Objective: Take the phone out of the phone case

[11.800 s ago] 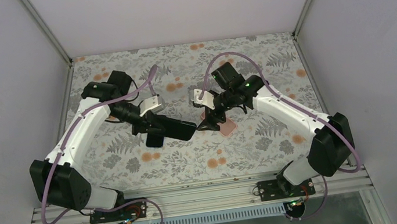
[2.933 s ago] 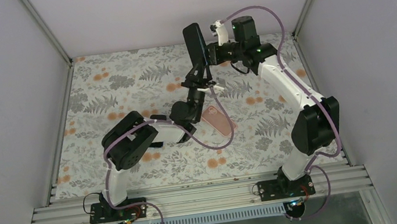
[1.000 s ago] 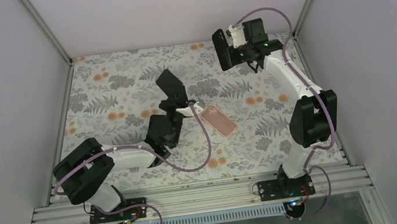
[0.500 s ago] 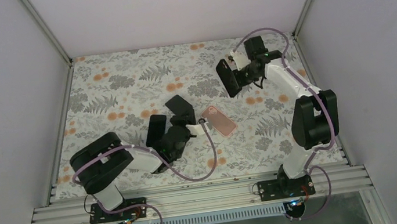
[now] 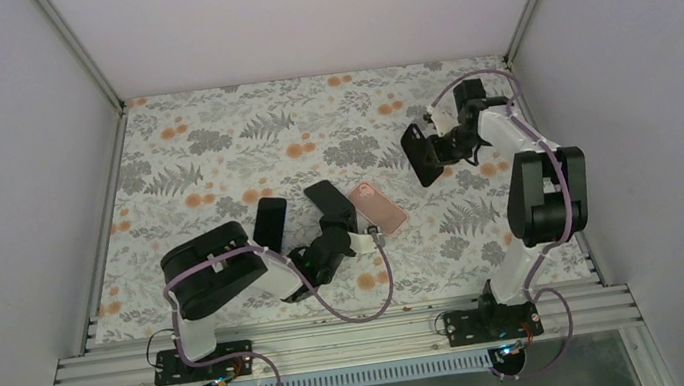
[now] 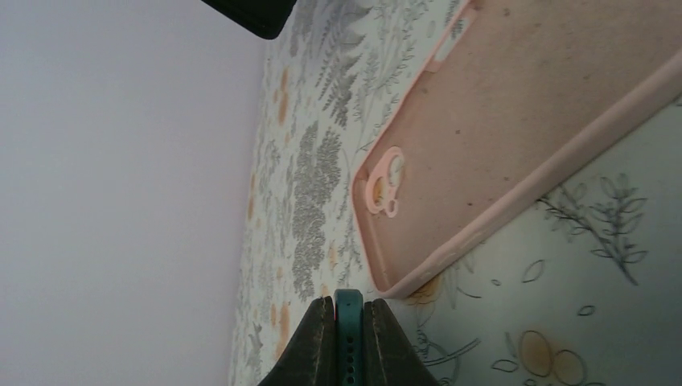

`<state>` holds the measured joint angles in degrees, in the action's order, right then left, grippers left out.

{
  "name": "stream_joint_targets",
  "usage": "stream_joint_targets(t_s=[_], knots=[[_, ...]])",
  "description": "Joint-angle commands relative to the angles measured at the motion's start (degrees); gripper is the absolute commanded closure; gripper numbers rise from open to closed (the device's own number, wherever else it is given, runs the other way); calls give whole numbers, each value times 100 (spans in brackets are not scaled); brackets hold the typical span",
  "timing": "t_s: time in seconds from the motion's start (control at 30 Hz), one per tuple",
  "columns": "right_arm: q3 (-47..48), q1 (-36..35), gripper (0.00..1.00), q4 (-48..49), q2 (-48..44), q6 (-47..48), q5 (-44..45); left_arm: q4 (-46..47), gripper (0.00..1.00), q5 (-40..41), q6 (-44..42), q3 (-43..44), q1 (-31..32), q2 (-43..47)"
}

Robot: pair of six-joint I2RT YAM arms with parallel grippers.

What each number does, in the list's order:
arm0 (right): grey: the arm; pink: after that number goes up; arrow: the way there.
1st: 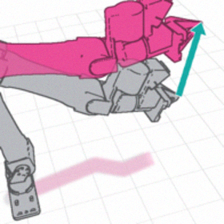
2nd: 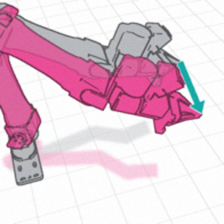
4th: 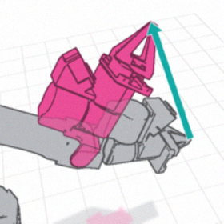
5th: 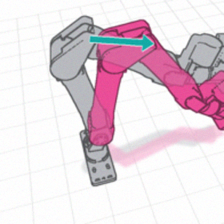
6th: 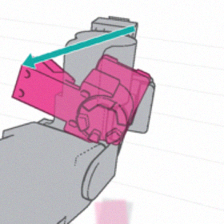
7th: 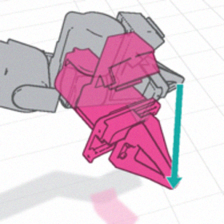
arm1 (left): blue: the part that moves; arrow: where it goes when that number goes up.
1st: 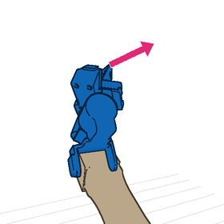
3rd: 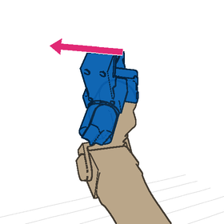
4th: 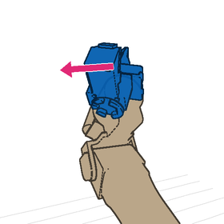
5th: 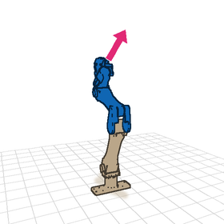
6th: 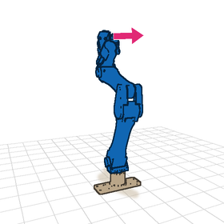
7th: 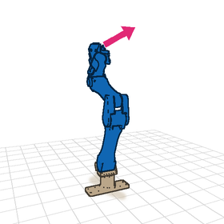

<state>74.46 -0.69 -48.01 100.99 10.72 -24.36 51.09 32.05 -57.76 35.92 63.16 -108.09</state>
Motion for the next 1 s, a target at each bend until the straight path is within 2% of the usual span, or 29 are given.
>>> stream_joint_targets(t_s=[0.0, 0.2, 0.23, 0.33, 0.43, 0.5, 0.63, 0.67, 0.8, 0.87, 0.97], knots=[[-55, 253, 97, -187, 226, 335, -401, -425, 98, -132, 169, 109, 140, -182], [-25, 481, 96, -495, 469, 619, -539, -804, 98, -183, 263, 104, 254, -302], [-2, 513, 94, -551, 521, 650, -550, -865, 98, -206, 257, 89, 265, -306], [38, 649, 74, -660, 597, 708, -513, -856, 96, -310, 72, -85, 337, -203], [64, 708, 52, -876, 569, 898, -379, -852, 82, -413, -159, -402, 462, 53], [23, 715, 41, -959, 449, 958, -12, -1168, 68, -549, -214, -529, 548, 306], [34, 718, 25, -1066, 18, 1048, 835, -3545, 20, -1435, 261, -44, 590, 903], [65, 716, 21, -1078, -174, 1054, 1066, -4097, 3, -1643, 427, 155, 585, 1015], [362, 719, 11, -1171, -682, 1001, 1978, -6081, 0, -2277, 917, 1058, 605, 1299], [581, 717, 10, -1176, -964, 964, 2290, -6690, 0, -2295, 1014, 1551, 593, 1424], [893, 721, 3, -972, -1521, 864, 2667, -7397, 0, -2189, 1074, 2227, 448, 1744]])
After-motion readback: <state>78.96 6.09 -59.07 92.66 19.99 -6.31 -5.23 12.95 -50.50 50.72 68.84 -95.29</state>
